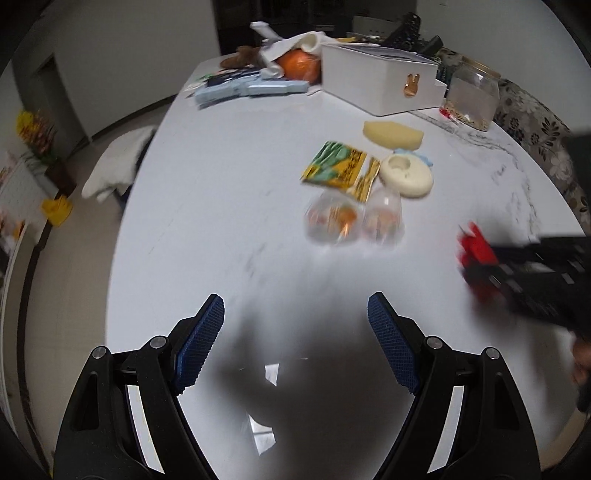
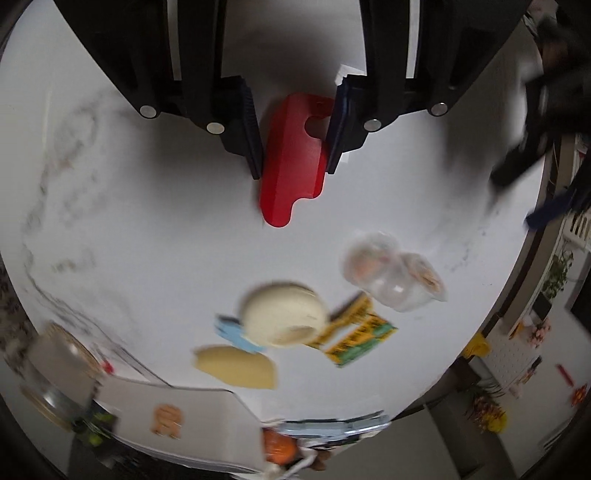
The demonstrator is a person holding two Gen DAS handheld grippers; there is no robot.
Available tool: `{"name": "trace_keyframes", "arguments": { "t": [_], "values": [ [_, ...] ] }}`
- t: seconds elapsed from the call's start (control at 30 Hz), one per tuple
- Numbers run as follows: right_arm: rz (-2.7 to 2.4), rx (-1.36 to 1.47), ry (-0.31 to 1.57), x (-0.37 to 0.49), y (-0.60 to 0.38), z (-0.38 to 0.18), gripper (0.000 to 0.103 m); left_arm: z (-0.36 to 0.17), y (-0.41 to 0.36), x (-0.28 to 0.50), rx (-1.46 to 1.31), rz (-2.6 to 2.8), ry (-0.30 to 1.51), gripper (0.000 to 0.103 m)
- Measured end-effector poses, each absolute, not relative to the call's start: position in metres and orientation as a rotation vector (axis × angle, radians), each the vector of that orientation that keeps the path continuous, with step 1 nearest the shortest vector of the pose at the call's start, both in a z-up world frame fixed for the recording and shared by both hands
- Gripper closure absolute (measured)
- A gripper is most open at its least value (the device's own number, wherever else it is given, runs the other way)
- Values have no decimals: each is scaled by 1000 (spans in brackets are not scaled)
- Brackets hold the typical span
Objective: Collect trash
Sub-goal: 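Grasp the red toy piece with the right gripper while the left grasps the clear jelly cup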
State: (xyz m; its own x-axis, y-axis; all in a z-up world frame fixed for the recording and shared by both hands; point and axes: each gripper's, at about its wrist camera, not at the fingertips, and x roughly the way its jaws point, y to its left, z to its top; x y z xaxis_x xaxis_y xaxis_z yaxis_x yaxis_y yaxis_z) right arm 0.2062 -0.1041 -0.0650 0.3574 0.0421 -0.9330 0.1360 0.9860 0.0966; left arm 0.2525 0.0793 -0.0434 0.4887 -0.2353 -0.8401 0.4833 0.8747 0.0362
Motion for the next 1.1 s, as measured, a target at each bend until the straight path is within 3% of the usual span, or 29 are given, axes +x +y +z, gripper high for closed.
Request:
{"name": "trace_keyframes", "arguments": {
  "t": [0.23,0.27,0.3,0.37,0.73,1.1],
  "values": [
    [-110,201,1226,164,-136,-62,70,-69,32,302,322,-518,951,25],
    [-111,204,1224,162,-138,-61,70,-71,30,302,332,-520,945,32],
    [-113,204,1222,160,-139,-60,70,-74,27,305,345,-524,946,46],
    [-114,207,1218,156,-141,-59,70,-75,26,309,314,-547,950,58],
    [-10,191,1202,135,-140,-50,70,-44,48,240,228,-446,993,59],
    [215,122,1204,35,-140,-20,70,-8,58,78,183,-344,1035,58]
  ]
}}
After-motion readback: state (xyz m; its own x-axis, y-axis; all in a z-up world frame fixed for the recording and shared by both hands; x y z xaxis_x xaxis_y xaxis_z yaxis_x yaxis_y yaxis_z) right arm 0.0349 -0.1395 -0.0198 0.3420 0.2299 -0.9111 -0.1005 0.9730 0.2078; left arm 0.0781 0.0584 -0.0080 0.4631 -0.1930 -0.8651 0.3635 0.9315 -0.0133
